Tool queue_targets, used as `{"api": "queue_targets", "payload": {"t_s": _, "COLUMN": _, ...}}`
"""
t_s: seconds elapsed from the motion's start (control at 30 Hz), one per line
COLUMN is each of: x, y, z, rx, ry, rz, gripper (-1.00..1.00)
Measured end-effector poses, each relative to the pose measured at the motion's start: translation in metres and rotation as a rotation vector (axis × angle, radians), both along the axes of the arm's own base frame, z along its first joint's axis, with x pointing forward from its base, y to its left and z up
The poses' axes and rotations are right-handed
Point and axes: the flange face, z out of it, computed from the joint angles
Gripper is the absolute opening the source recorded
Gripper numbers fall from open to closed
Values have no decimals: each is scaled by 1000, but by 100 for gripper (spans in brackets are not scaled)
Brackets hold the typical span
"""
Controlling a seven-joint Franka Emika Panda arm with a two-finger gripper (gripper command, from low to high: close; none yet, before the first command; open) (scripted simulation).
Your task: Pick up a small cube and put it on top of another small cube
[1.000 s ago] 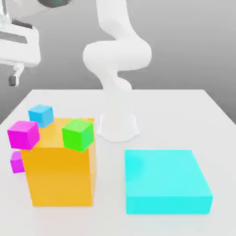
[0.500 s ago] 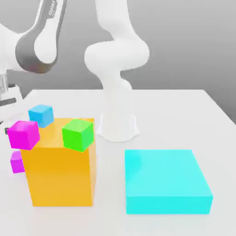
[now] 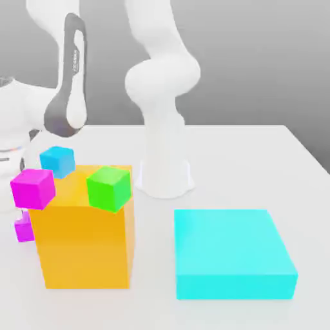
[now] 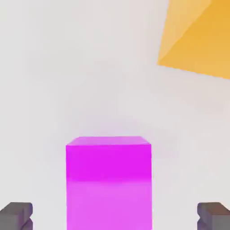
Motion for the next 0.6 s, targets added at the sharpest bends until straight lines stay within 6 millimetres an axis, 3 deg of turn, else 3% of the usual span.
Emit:
{"api": "queue_targets", "payload": {"t_s": 0.17, "x": -1, "y": 2, "z": -36, "rx": 3, "ry": 6, "rz": 3, "gripper": 0}}
{"api": "queue_targets", "payload": {"t_s": 0.2, "x": -2, "y": 3, "z": -42, "rx": 5, "ry": 9, "rz": 4, "gripper": -100}}
{"api": "queue_targets", "payload": {"t_s": 0.43, "x": -2, "y": 3, "z": -43, "rx": 5, "ry": 12, "rz": 4, "gripper": -100}}
{"api": "queue_targets", "payload": {"t_s": 0.6, "x": 0, "y": 0, "z": -10, "rx": 1, "ry": 2, "rz": 1, "gripper": -100}}
